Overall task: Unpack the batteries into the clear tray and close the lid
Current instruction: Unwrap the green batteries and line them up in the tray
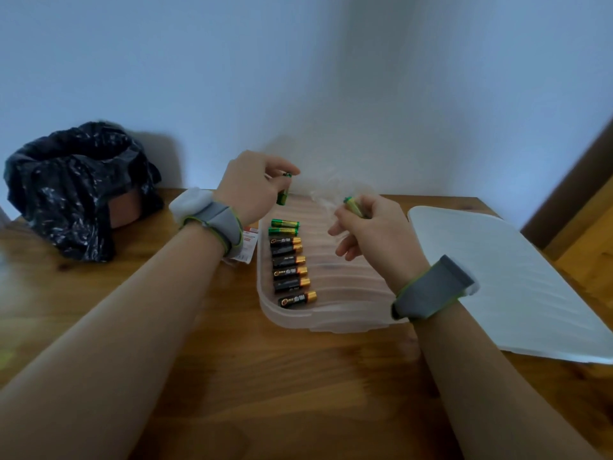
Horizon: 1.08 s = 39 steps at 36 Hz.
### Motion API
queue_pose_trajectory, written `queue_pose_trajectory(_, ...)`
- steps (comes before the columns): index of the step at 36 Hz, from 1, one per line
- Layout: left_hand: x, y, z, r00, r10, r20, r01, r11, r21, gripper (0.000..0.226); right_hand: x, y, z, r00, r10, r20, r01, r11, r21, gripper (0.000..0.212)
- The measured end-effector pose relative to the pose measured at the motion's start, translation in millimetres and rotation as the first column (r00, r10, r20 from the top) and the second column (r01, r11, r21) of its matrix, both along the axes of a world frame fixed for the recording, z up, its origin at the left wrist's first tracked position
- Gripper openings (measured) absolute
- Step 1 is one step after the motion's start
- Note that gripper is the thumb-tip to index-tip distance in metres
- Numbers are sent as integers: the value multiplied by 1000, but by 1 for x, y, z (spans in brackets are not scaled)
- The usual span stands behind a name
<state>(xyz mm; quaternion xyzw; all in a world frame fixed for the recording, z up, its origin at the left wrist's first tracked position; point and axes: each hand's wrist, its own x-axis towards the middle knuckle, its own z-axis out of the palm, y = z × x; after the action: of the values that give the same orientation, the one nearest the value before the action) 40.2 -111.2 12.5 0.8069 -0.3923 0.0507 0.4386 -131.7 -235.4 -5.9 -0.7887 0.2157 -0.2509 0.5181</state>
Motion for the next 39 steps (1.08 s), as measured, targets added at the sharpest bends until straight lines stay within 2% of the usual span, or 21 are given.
queue_pose_trajectory(3,0,-8,-2,999,1,33,-2,1000,30,22,0,0,-1,1000,5,-23,-4,1000,8,12)
queue_pose_trajectory(10,8,-18,-5,993,-3,121,-29,965,260,17,1,0,0,999,-13,-47,13,1000,8,12)
queue_pose_trajectory(19,12,-31,-2,974,-61,216,-53,872,486,20,0,-1,0,997,-36,-74,34,999,-25,11)
queue_pose_trajectory(29,16,-42,-7,955,-135,262,-53,796,603,19,2,-2,-2,992,-78,-104,70,994,-80,17)
queue_pose_trajectory(39,18,-46,-10,959,-155,239,-27,787,616,19,2,-1,-3,992,-58,-115,46,993,-106,14)
